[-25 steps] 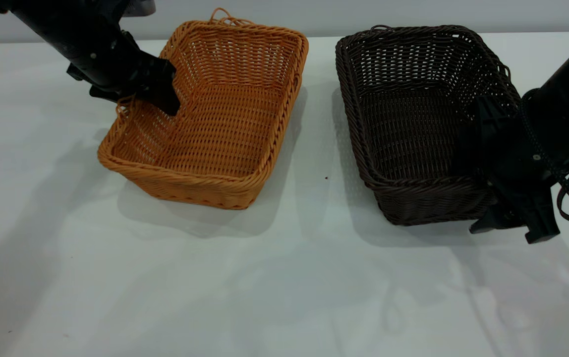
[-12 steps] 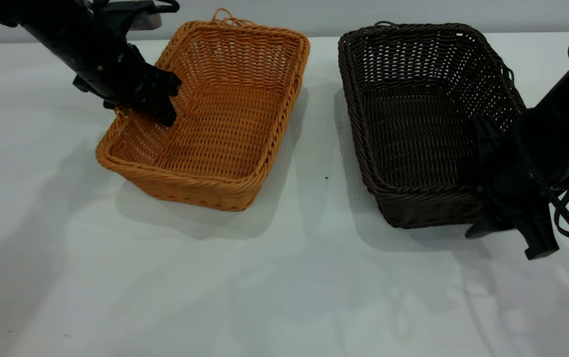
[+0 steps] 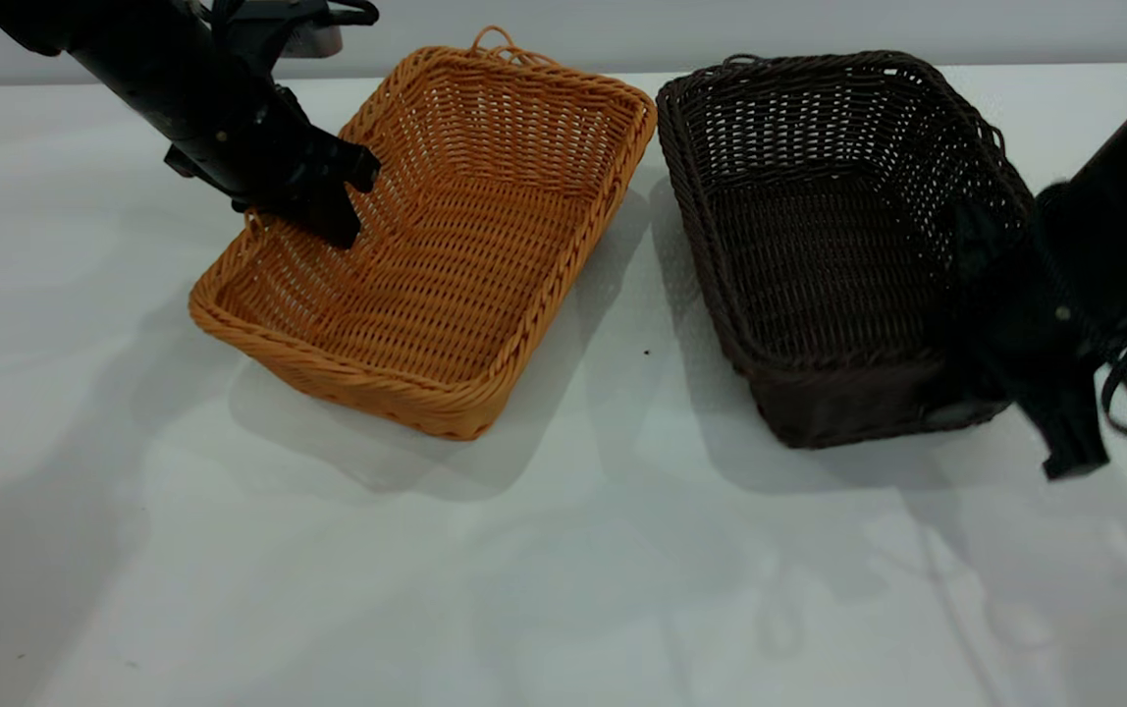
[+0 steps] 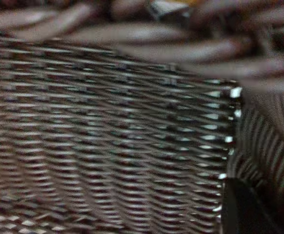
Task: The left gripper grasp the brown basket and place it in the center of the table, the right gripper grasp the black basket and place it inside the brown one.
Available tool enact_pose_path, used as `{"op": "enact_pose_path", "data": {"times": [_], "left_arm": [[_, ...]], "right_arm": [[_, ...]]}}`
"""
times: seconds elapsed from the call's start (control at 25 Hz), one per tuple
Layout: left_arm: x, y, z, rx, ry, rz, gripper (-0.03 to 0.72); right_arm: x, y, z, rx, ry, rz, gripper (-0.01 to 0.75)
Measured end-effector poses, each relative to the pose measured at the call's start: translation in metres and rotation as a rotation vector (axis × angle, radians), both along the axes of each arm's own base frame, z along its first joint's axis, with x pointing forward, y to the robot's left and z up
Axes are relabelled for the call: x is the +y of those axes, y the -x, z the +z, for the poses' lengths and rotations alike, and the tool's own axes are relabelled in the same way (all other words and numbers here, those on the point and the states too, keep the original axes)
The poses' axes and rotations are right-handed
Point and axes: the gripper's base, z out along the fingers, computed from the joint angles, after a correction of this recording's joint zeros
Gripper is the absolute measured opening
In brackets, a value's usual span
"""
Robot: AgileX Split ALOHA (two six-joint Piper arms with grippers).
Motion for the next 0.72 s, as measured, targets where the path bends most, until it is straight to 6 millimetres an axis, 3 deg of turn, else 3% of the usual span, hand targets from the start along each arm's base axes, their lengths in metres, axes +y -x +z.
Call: {"op": "enact_pose_path", "data": {"times": [0.24,0.48,0.56,0.72], "left_arm": [[-0.005,0.001,0.000,-0.047,-0.043,-0.150,0.078],[-0.029,0.009,0.000,-0.164,-0.156,-0.571,0.078],[-0.047,0.014,0.001,-0.214,-0.194,-0.727,0.078],[-0.083,0.027,0.003,-0.304,-0.250,-0.992,0.078]], "right_arm": [[-0.048,-0.018,0.047,-0.191,0.038,0.177,0.085],[-0.109,-0.018,0.081,-0.363,-0.067,0.312,0.085],[-0.120,-0.012,0.085,-0.384,-0.119,0.390,0.085],[-0.122,-0.003,0.090,-0.385,-0.205,0.576,0.085]]}}
